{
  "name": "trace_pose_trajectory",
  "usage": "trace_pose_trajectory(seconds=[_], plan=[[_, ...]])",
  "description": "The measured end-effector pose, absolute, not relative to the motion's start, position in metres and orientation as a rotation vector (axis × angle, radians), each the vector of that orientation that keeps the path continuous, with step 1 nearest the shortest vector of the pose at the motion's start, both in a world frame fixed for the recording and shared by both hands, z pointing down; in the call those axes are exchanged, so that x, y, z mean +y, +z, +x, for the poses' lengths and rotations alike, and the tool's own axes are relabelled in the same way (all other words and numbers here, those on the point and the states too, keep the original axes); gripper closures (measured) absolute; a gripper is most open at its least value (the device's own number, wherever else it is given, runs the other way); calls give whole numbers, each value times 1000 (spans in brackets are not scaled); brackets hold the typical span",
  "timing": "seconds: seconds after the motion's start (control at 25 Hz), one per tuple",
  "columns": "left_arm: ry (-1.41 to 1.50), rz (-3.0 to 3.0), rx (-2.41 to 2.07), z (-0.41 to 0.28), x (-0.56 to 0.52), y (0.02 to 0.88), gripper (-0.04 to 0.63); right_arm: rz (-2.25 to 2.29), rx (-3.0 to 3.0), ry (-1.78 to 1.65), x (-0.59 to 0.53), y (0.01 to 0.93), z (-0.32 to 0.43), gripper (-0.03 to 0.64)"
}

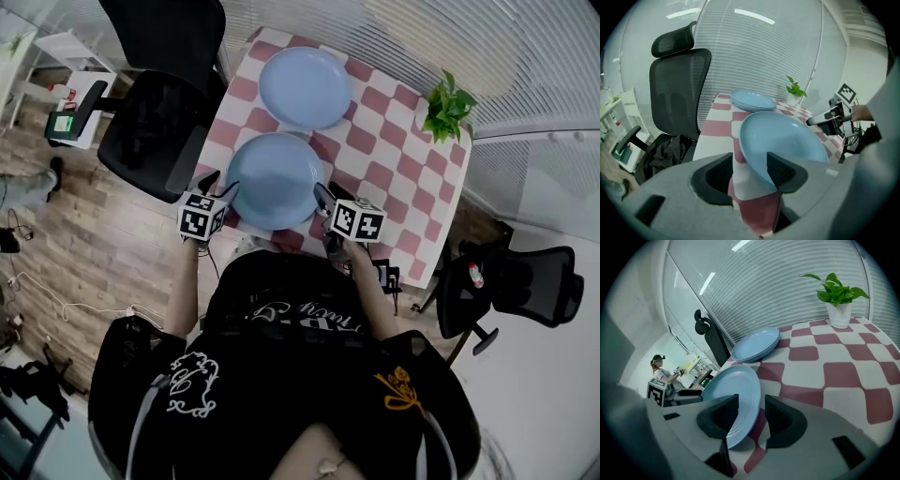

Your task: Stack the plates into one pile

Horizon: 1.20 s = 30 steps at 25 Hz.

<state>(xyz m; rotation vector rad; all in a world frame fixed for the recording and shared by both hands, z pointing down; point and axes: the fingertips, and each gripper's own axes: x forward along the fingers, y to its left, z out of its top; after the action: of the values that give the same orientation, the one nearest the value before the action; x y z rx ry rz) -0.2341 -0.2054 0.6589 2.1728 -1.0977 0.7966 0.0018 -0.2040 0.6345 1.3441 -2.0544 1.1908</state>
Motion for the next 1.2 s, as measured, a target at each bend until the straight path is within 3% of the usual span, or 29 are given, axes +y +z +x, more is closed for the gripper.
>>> trace_pose_trajectory(seconds=[0.36, 0.48, 1.2], plan=[[799, 2066, -1190, -224, -181, 672, 437, 1175, -1990, 1227, -160, 670, -13, 462], [775, 2012, -1233, -223, -174, 672, 450, 1165, -1995, 1222, -156, 671, -14, 499], [691, 2131, -1273, -145, -144, 614, 453, 1300, -2065, 1349, -125, 627, 67, 531]])
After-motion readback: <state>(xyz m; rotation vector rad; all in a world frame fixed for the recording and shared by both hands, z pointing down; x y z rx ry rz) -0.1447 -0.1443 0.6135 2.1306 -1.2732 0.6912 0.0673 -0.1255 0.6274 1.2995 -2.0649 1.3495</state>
